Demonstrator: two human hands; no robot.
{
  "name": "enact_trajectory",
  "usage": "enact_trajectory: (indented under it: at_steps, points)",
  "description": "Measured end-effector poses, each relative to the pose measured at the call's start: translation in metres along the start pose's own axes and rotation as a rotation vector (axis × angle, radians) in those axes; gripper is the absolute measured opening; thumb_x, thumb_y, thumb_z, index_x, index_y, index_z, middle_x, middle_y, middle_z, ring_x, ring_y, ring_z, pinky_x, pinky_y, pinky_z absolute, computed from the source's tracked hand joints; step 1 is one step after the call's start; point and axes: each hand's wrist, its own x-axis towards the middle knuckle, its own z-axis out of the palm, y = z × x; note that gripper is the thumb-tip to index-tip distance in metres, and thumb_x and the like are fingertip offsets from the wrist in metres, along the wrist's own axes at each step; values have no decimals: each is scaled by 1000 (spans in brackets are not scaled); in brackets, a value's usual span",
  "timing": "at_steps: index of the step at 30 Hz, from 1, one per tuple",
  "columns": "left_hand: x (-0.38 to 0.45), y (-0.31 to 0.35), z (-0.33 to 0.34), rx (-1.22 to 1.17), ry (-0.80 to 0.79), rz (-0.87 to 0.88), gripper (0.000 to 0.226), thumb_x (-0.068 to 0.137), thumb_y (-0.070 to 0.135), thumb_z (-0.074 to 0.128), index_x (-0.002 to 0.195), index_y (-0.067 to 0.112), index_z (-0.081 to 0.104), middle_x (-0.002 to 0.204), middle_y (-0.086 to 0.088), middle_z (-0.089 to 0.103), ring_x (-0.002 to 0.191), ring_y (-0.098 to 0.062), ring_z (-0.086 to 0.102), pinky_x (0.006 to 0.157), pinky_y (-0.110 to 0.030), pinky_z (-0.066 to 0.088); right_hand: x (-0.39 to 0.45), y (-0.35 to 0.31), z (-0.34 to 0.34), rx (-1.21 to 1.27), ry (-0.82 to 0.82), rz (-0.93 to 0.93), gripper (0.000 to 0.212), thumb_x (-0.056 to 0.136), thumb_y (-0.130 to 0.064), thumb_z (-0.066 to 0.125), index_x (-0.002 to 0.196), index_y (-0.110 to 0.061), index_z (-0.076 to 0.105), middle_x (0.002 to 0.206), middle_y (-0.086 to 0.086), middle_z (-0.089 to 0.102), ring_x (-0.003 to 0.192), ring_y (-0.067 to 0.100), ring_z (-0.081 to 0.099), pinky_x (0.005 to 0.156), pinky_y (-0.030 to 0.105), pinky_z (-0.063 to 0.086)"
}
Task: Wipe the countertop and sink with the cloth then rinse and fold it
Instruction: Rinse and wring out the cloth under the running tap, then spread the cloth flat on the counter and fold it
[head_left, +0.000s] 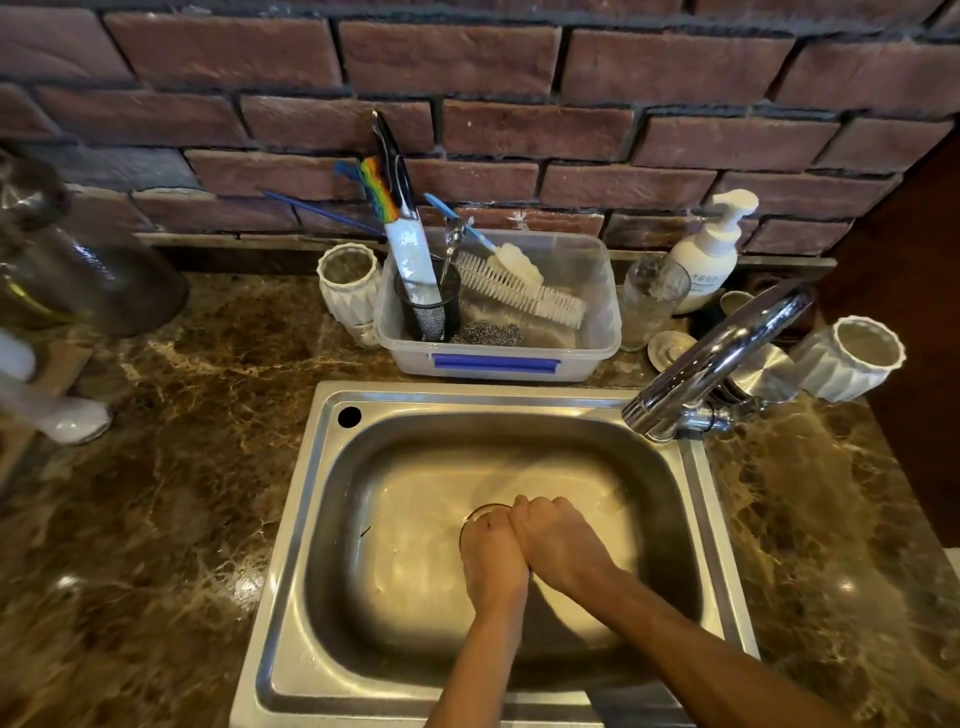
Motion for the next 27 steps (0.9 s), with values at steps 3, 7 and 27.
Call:
enact_trajectory:
  at_steps: [3,7,27]
  points:
    - [-7,7,-9,50,-15,75,39,99,19,48,66,18,67,71,-11,68,77,-31,67,78,-53,57,-8,-3,-10,59,70,15,27,89,-26,70,108,-8,61,94,9,69,79,26,67,68,37,50]
    - [-12,22,-33,86,-104,215,24,103,31,49,91,15,63,90,-10,65,88,-26,66,78,-44,59,-21,-8,-36,858,5,345,28,107,-30,39,109,-12,60,111,14,66,102,29,62,84,40,48]
    - [-162,32,-76,-8,-663,515,36,79,12,80,112,8,66,113,-18,70,112,-37,65,98,-54,52,-183,9,-131,1302,602,210,25,88,1,70,88,-24,74,79,-12,70,79,6,65,73,21,52]
